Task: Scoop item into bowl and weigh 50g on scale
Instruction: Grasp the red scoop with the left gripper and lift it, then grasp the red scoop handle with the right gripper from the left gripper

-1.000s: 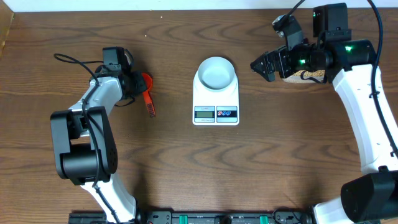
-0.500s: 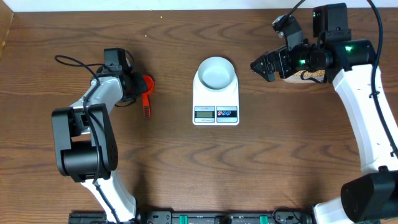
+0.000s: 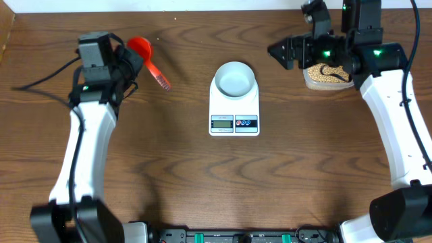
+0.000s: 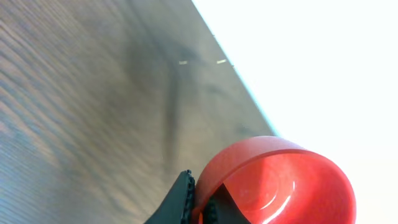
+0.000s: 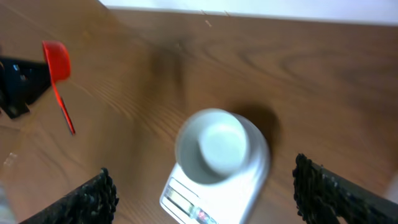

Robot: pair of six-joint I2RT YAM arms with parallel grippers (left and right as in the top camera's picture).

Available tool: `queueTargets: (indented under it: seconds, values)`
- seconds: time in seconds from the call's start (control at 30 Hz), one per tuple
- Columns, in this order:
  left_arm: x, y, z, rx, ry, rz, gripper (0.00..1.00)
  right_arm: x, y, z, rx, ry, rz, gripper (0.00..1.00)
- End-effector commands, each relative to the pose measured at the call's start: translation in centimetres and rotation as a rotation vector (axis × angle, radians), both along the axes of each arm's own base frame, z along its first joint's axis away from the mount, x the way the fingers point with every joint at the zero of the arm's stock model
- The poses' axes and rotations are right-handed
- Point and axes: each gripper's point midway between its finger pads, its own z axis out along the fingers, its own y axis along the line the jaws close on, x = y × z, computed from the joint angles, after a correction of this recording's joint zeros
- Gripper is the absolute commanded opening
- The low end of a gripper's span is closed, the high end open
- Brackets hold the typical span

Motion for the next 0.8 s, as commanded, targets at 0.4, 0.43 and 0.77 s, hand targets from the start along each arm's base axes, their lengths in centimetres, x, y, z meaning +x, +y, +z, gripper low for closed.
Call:
queueTargets:
  seconds: [0.4,0.43,0.77]
  values:
    - [-2.7,-5.5,6.8,-0.846,0.072,0.194,0.08,-3.9,13.4,6.9,0.241,-0.151,0.256,0.82]
    - [-2.8,-5.7,6.9,-0.852,0.077,0.182,0.07,-4.2,14.1,7.1,0.245,-0.16,0.272,0.81]
    - [-3.4,-7.8,6.8,-0.869,0.121,0.119,0.07,-6.9,18.8,7.1,0.202,-0.214,0.309,0.63]
